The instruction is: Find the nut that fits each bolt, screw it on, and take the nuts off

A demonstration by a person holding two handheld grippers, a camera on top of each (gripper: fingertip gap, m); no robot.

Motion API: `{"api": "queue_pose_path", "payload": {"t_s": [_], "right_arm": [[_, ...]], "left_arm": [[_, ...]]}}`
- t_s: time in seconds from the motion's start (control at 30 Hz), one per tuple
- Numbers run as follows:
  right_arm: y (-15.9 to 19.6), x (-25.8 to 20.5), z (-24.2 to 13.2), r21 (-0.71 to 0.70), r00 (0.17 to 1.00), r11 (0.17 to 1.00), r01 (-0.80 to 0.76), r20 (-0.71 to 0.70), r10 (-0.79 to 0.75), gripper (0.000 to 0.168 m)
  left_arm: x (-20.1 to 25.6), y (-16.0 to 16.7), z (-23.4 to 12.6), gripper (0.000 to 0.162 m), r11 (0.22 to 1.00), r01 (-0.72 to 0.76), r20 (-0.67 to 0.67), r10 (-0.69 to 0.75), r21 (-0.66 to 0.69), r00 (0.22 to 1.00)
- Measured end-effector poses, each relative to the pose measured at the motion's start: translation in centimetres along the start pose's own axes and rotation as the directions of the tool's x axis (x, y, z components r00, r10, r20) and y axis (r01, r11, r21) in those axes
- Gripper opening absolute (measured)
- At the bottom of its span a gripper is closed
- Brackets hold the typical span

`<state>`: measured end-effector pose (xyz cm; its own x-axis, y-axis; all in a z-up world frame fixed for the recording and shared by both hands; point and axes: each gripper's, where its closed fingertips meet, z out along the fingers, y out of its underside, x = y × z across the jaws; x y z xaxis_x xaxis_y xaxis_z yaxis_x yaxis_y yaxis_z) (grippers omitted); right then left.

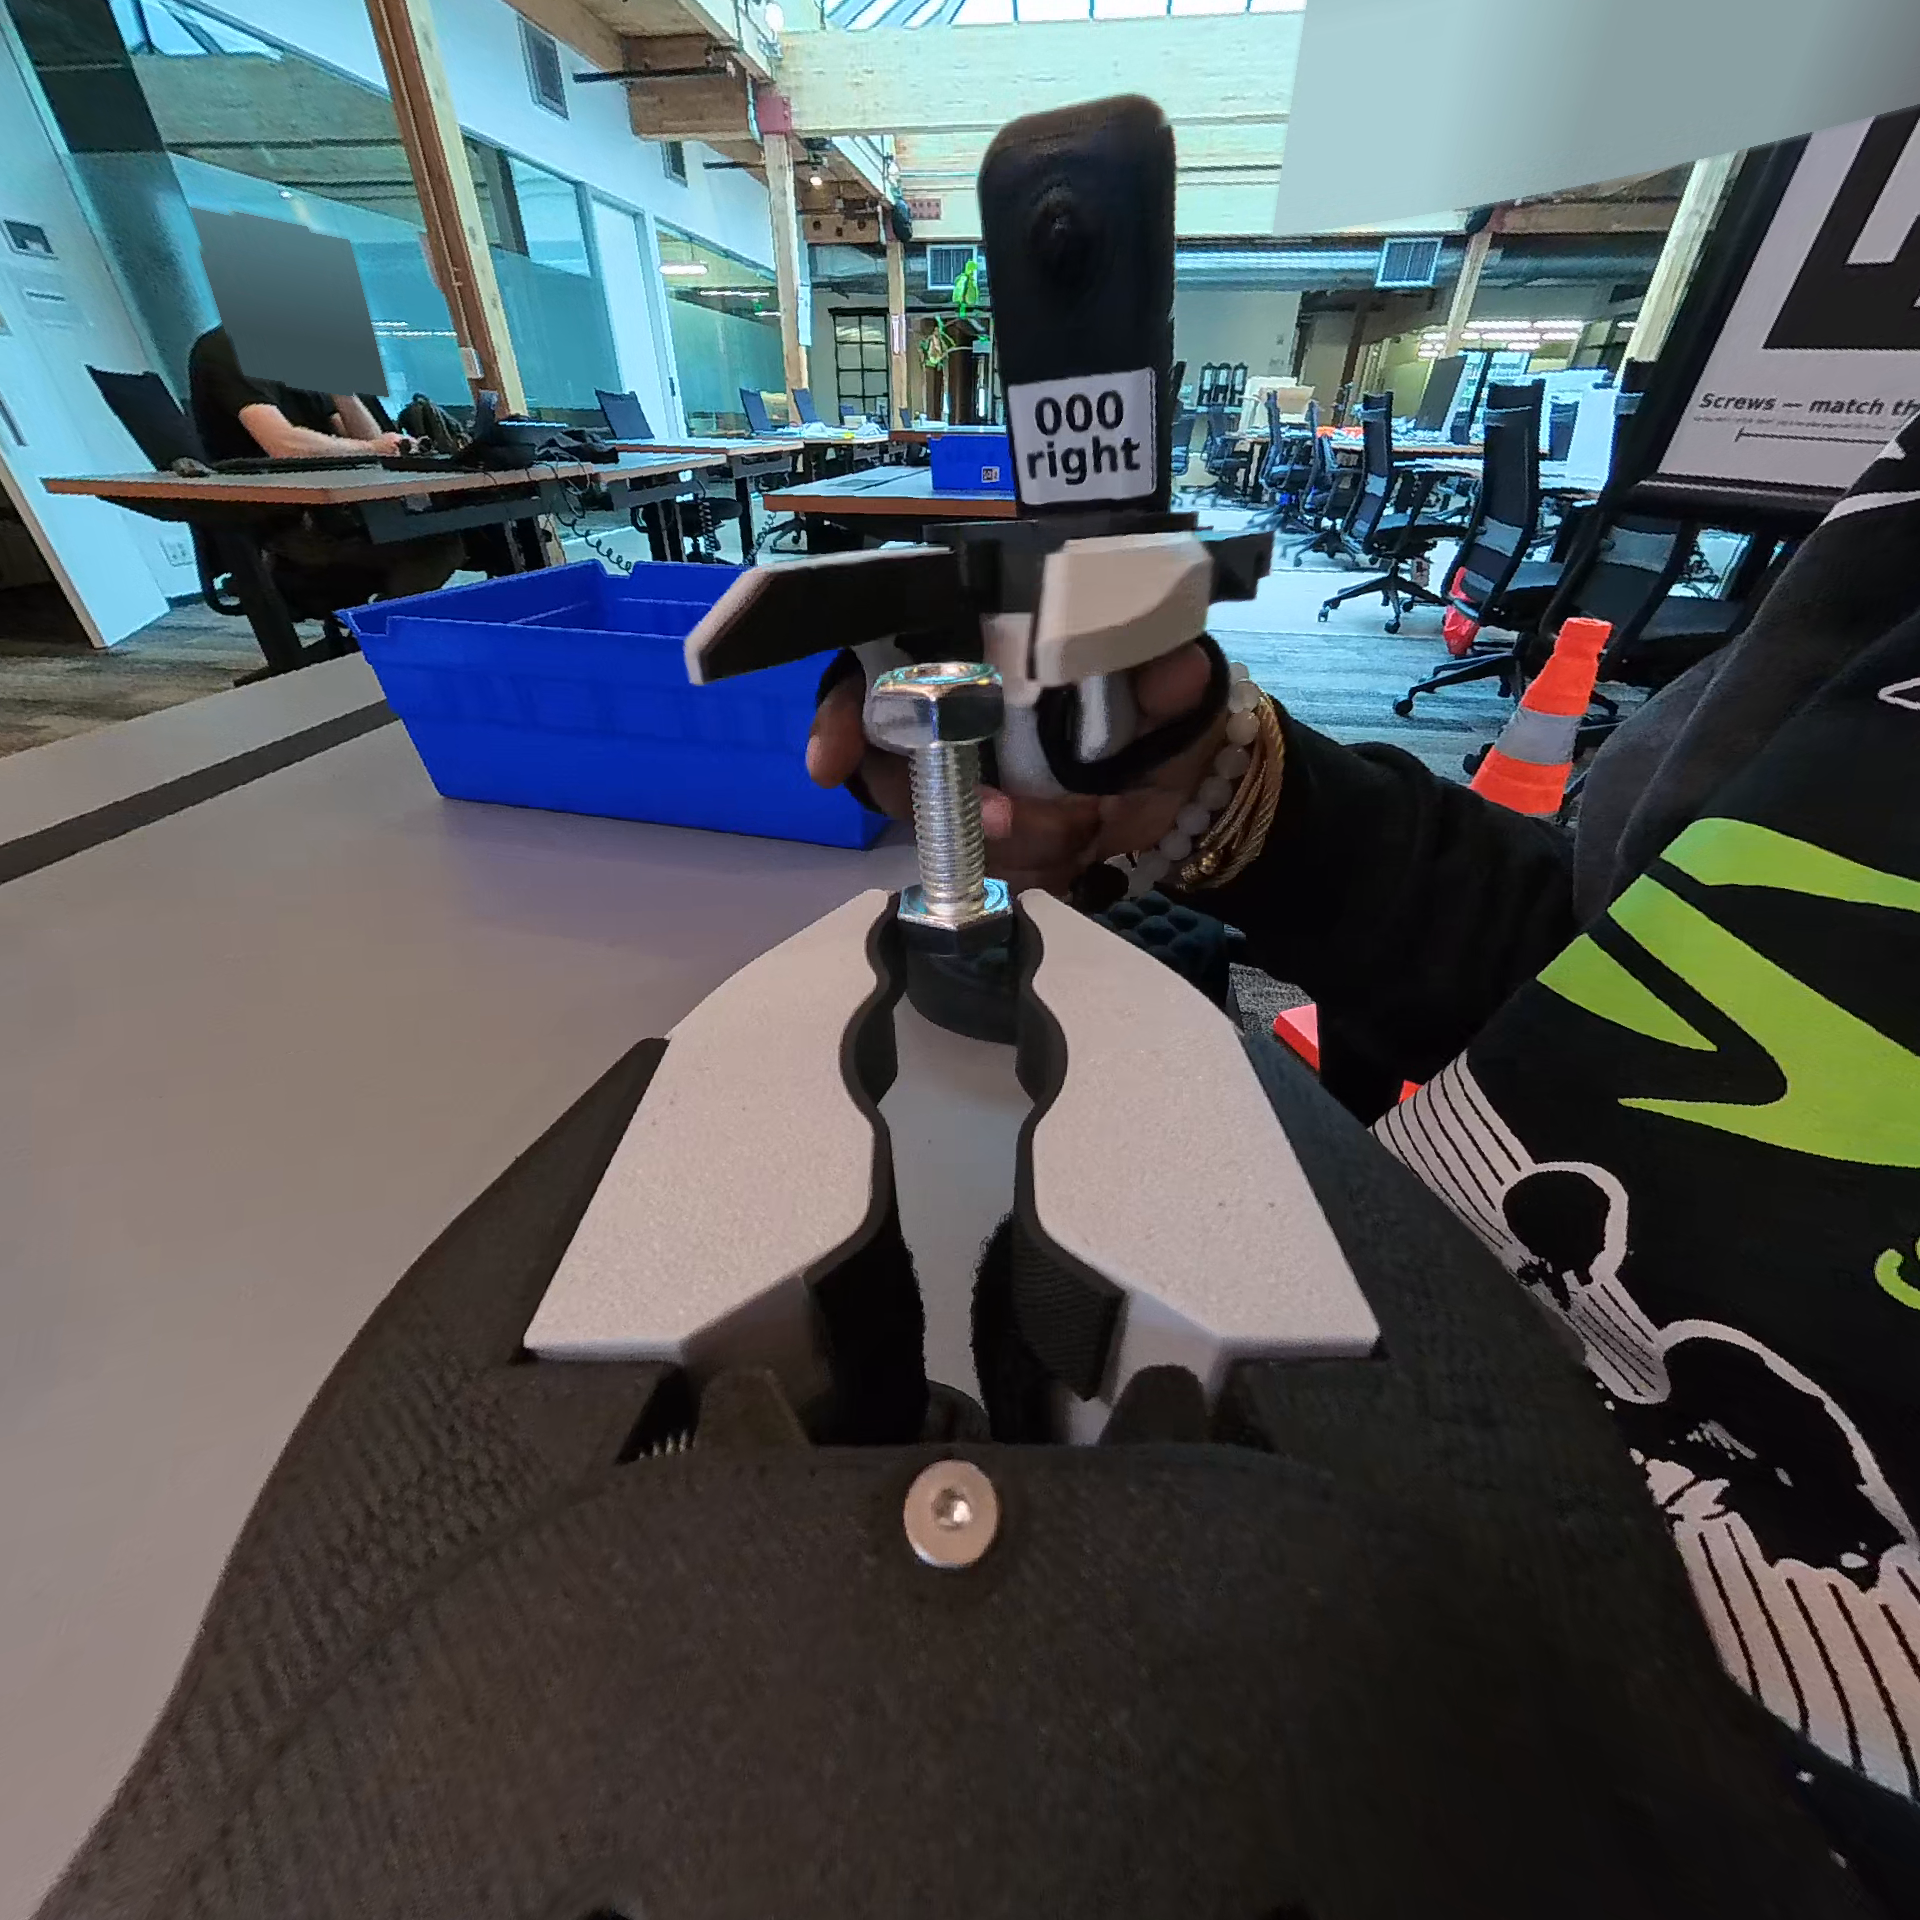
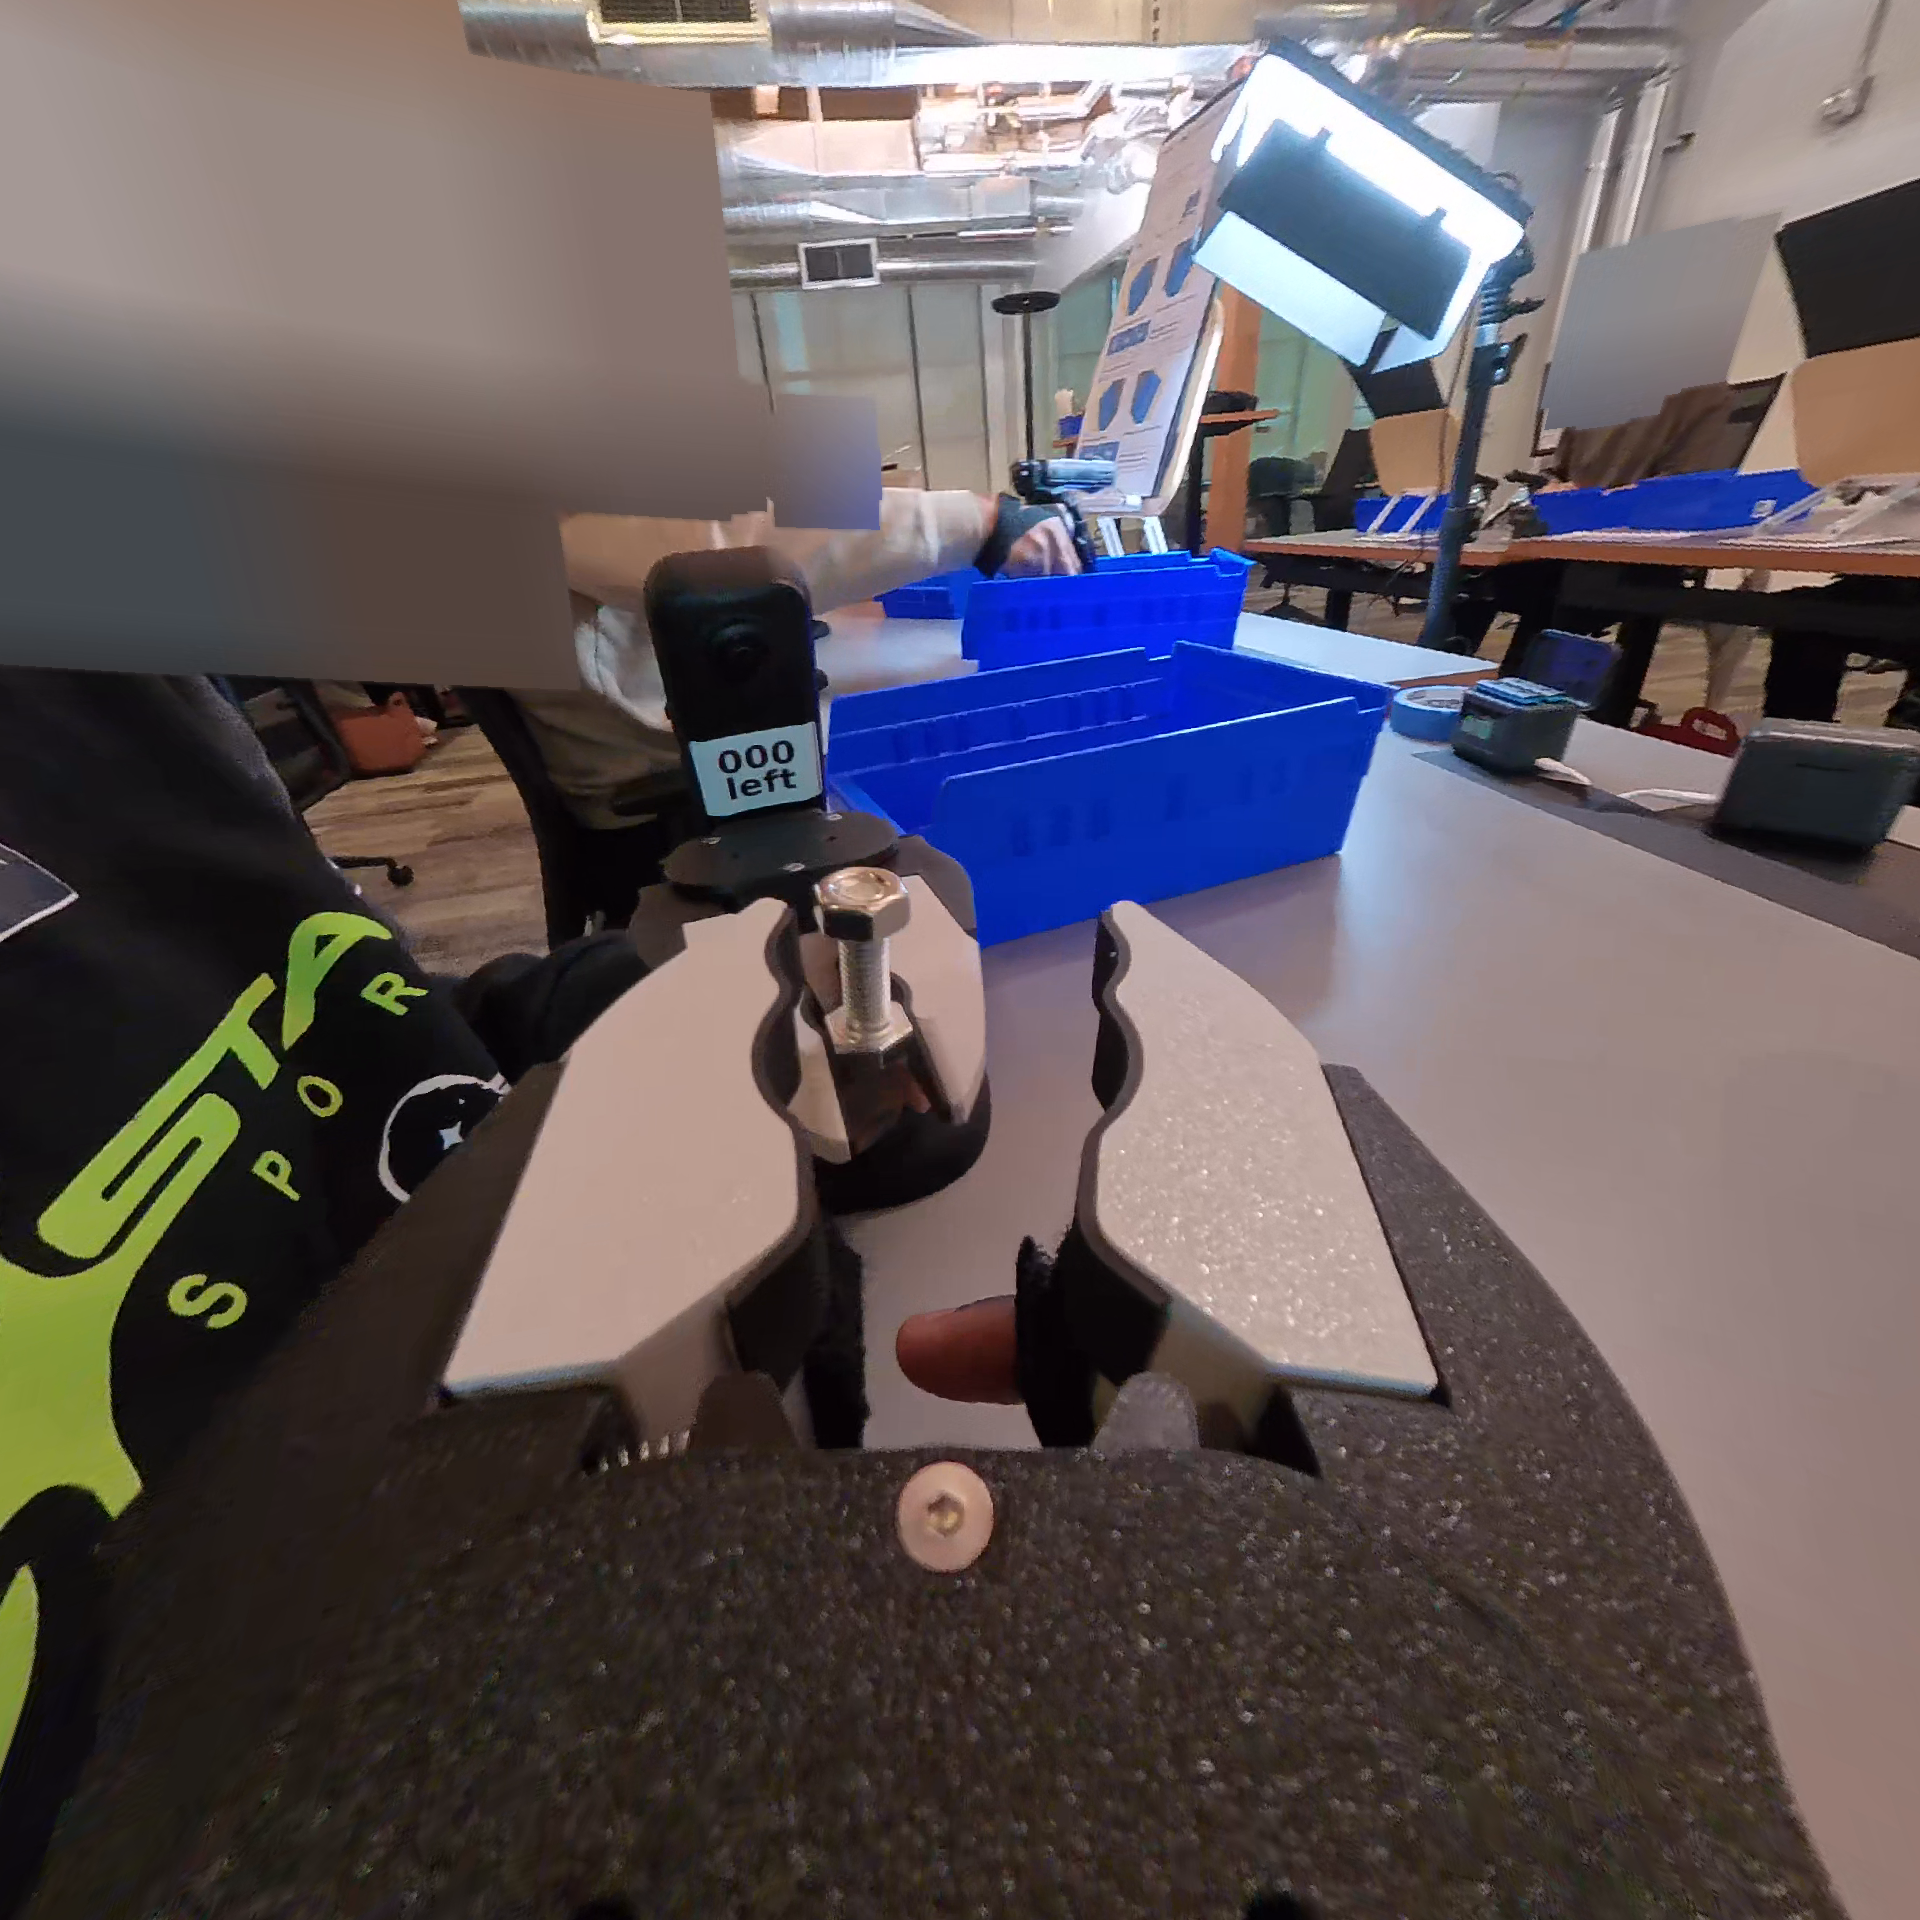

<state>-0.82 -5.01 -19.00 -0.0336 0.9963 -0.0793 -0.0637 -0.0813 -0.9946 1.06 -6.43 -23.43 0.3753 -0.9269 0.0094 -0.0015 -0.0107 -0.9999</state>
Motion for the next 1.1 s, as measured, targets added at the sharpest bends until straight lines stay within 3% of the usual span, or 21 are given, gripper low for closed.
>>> {"api": "queue_pose_path", "payload": {"t_s": [0.33,0.67,0.73,0.83,1.1], "right_arm": [[0.9,-0.6,3.7,-0.057,1.000,0.998,-0.002,0.029,0.004,0.060],[0.5,0.3,0.5,-0.011,1.000,1.000,-0.015,-0.016,0.015,0.053],[0.4,1.0,-0.4,0.000,0.998,1.000,-0.013,-0.061,0.013,0.037],[0.1,1.9,-1.6,0.023,0.995,1.000,-0.018,-0.102,0.020,0.031],[0.1,-0.6,0.6,0.005,1.000,1.000,0.003,0.018,-0.003,0.055]], "left_arm": [[0.2,0.2,0.1,0.018,1.000,-0.019,-0.002,0.019,-0.019,1.000],[0.0,0.1,0.0,0.018,1.000,-0.005,-0.001,0.005,-0.006,1.000],[0.1,0.0,0.0,0.018,1.000,-0.004,-0.005,0.004,-0.001,1.000],[0.1,0.1,0.0,0.018,1.000,-0.007,-0.003,0.007,-0.005,1.000],[0.0,0.1,0.0,0.018,1.000,-0.007,0.000,0.007,-0.005,1.000]]}}
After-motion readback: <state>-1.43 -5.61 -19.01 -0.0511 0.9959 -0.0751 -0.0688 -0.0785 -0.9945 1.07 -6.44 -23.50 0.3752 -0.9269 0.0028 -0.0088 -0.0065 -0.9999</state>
